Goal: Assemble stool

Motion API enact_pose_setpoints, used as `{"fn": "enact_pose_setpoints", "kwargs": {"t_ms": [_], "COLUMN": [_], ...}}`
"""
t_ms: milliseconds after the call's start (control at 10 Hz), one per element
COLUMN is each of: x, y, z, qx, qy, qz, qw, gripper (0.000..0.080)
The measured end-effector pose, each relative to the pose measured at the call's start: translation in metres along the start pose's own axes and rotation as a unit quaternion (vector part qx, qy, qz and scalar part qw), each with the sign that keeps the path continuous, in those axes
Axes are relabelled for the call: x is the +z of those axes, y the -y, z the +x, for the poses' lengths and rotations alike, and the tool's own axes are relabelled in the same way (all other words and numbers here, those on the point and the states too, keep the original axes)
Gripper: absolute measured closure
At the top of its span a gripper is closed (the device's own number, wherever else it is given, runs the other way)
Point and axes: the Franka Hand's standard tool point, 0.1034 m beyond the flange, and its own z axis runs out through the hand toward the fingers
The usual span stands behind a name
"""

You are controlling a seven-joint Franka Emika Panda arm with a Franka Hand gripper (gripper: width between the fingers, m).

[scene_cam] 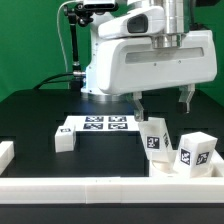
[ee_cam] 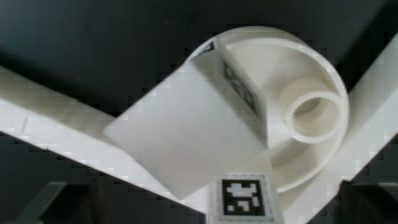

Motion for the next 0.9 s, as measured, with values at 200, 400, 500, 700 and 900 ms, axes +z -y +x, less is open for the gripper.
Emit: {"fn": "enact_pose_setpoints", "kwargs": {"t_ms": [200, 400, 500, 700, 900], "x": [0.003, 0.006, 0.009, 0.015, 0.017], "y": [0.001, 0.001, 0.002, 0.001, 0.001], "z": [-0.003, -0.005, -0.006, -0.008, -0.009], "qx": [-0.067, -0.135, -0.161, -0.158, -0.152], "qy": [0.009, 0.017, 0.02, 0.022, 0.023], "qz": [-0.001, -0.005, -0.005, -0.006, -0.006], "qw": [0.998, 0.991, 0.987, 0.987, 0.988], "gripper": [0.015, 0.015, 0.015, 0.015, 0.015]}}
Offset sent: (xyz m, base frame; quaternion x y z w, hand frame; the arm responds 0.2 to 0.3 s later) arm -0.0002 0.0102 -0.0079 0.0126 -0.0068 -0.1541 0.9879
